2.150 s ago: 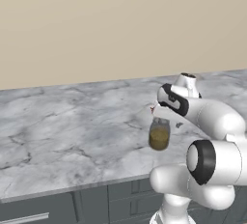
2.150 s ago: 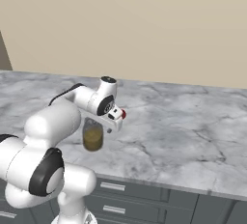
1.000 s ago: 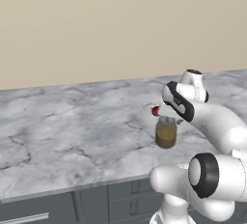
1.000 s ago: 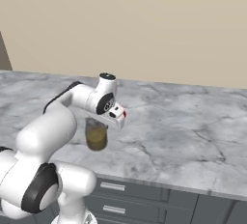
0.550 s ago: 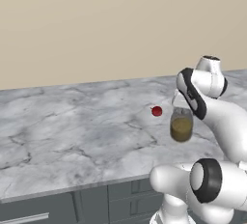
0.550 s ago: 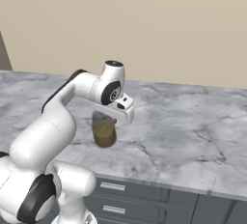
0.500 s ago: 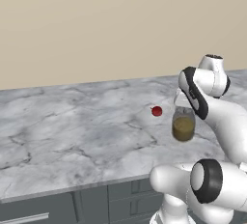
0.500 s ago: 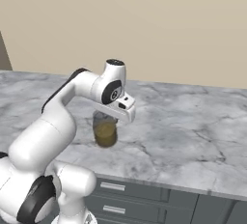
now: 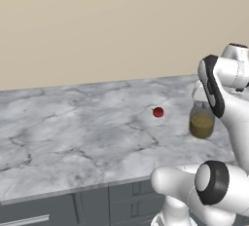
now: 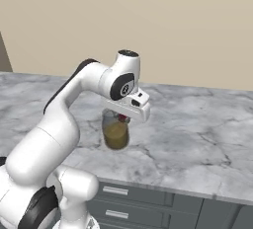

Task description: Pick the jar and candle from the dining table and place them in the open cabinet. Close the cabinet after placing the objects.

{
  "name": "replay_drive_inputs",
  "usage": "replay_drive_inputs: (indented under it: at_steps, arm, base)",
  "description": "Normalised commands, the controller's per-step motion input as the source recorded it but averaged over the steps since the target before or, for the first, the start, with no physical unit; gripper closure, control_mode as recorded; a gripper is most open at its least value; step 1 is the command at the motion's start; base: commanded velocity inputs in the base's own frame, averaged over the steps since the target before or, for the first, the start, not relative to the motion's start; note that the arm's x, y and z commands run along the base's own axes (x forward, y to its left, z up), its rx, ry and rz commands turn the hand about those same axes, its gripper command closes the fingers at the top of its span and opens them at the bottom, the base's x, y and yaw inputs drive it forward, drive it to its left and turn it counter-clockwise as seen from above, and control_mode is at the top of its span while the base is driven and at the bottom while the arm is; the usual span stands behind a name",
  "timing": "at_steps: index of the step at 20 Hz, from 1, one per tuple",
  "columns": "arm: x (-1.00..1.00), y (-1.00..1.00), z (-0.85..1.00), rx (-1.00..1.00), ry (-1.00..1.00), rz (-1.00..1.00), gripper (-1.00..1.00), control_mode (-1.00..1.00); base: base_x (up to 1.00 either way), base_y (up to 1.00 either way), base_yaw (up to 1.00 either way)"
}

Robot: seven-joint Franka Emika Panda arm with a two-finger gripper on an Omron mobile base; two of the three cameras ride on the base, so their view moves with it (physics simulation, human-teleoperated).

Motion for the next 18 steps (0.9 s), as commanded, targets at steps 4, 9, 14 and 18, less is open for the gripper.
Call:
replay_drive_inputs:
  at_steps: [4, 9, 14, 18]
  arm:
    - [0.00, 0.00, 0.00, -0.01, 0.00, 0.00, 1.00, -1.00]
    - [-0.15, 0.00, 0.00, 0.00, -0.05, 0.00, 1.00, 1.00]
    - [0.00, 0.00, 0.00, 0.00, 0.00, 0.00, 1.00, 1.00]
    - [0.00, 0.00, 0.00, 0.00, 0.00, 0.00, 1.00, 1.00]
  base:
    - [0.00, 0.00, 0.00]
    - [-0.39, -0.04, -0.11]
    - [-0.52, -0.05, -0.36]
    - [-0.35, -0.12, -0.46]
